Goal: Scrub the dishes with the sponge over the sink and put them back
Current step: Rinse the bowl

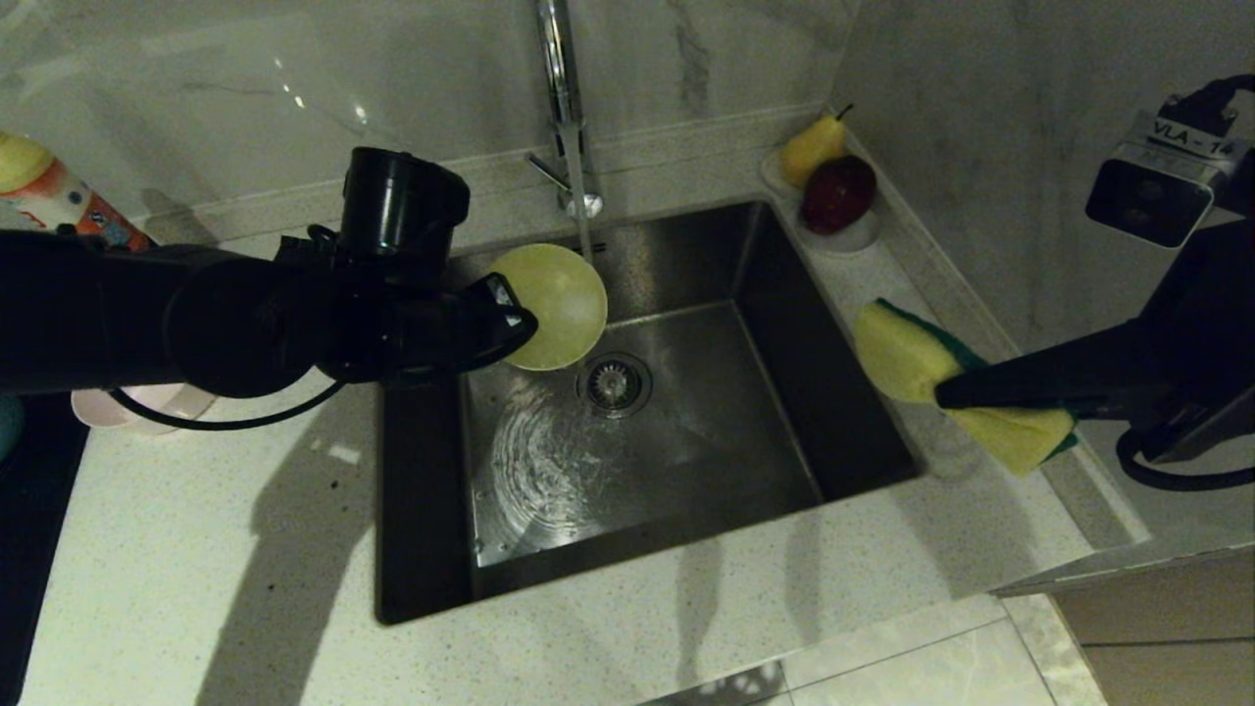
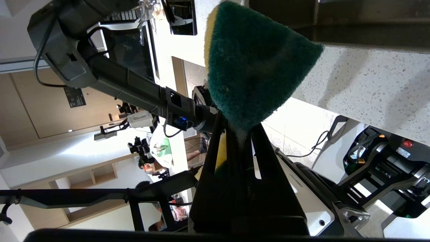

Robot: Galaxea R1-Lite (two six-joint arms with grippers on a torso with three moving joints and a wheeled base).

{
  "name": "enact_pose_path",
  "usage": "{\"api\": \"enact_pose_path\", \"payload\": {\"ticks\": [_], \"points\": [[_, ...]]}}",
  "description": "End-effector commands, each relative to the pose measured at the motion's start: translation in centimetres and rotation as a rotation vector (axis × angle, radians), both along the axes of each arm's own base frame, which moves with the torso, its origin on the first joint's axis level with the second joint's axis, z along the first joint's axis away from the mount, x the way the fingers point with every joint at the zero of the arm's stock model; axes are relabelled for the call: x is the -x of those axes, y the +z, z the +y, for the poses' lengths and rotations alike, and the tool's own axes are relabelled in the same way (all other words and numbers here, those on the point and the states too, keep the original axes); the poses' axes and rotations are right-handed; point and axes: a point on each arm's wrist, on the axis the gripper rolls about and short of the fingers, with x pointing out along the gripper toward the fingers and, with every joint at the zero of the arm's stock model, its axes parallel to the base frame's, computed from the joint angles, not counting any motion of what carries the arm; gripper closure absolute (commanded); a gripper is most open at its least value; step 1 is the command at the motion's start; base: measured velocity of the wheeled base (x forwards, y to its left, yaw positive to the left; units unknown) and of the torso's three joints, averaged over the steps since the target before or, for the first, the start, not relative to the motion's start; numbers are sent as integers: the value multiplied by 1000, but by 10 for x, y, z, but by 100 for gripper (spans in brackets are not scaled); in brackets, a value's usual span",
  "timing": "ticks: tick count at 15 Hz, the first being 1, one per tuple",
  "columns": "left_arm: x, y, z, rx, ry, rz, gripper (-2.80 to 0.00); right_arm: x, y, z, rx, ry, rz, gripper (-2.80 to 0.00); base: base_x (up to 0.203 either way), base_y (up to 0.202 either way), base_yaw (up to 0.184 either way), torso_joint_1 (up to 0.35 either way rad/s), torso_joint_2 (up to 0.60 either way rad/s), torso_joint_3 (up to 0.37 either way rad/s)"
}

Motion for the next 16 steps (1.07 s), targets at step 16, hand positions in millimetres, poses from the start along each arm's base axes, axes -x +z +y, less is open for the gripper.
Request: {"api": "enact_pose_path", "payload": {"ticks": [16], "points": [[55,56,42,-347,173,-919,0,-8,5,4,-23,24,-12,0,0,0,0,0,0,0]]}}
